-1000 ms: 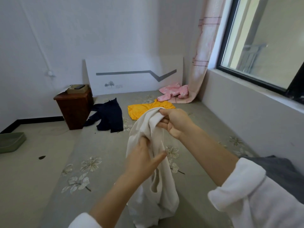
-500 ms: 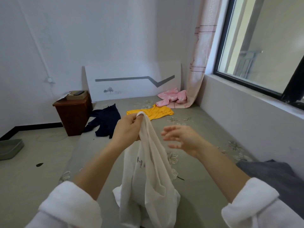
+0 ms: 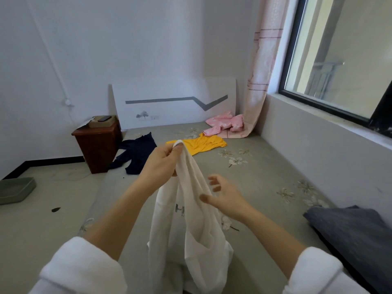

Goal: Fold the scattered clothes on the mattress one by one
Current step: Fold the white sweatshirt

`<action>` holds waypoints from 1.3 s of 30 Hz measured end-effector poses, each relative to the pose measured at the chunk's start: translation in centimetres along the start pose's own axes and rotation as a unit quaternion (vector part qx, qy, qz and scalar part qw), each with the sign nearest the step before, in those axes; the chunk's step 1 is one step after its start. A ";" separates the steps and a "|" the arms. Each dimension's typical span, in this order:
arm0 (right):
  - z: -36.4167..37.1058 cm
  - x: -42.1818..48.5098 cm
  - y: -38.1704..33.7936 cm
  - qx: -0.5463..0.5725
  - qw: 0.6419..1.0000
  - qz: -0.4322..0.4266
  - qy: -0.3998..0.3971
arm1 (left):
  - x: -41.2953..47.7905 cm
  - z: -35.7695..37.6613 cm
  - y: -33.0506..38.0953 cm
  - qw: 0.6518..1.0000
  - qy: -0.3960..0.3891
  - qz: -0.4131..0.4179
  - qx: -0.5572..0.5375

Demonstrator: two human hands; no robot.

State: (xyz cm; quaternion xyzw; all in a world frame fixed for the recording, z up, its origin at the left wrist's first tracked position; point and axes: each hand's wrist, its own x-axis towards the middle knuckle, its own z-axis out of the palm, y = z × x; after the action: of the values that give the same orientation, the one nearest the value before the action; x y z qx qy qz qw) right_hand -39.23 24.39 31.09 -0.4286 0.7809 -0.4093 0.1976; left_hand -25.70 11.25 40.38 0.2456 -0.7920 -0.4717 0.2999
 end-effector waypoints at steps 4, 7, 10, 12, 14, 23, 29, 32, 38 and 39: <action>-2.0 2.3 -4.2 0.072 0.991 -0.087 -0.070 | -0.2 0.4 0.4 0.992 -0.056 0.061 0.098; -2.6 2.8 -5.7 0.075 0.990 -0.033 -0.118 | -0.5 0.7 0.0 0.994 -0.039 0.034 0.094; -3.1 3.5 -6.5 0.170 0.984 0.043 -0.027 | -2.2 0.8 -2.4 0.988 0.107 0.003 0.111; -3.6 4.0 -7.0 0.252 0.964 0.081 0.023 | -4.5 2.0 -4.5 0.987 0.101 -0.052 0.113; -3.9 4.4 -8.0 0.310 0.945 0.088 0.053 | -6.8 4.3 -7.0 0.978 -0.016 -0.176 0.115; -5.6 3.7 -9.5 0.411 0.897 0.073 0.142 | -7.3 5.1 -10.9 0.890 -0.128 -0.404 -0.166; -5.7 2.6 -9.3 0.394 0.907 0.063 0.135 | -4.6 5.1 -9.7 0.830 -0.103 -0.423 -0.347; -6.2 2.4 -8.6 0.361 0.917 0.051 0.163 | -4.2 6.3 -9.8 0.875 -0.050 -0.399 -0.269; -9.9 1.8 -2.2 0.014 0.968 0.138 0.207 | -2.0 1.5 -9.2 0.889 0.018 -0.375 -0.263; -10.4 1.6 -1.0 -0.075 0.967 0.154 0.186 | -1.7 0.5 -8.5 0.902 0.017 -0.360 -0.236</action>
State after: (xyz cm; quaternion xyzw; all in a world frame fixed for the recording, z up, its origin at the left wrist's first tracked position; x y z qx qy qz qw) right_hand -46.48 27.61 38.01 -0.2328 0.8892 -0.3863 0.0766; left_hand -24.00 8.98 32.13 0.4437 -0.5098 -0.7167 0.1721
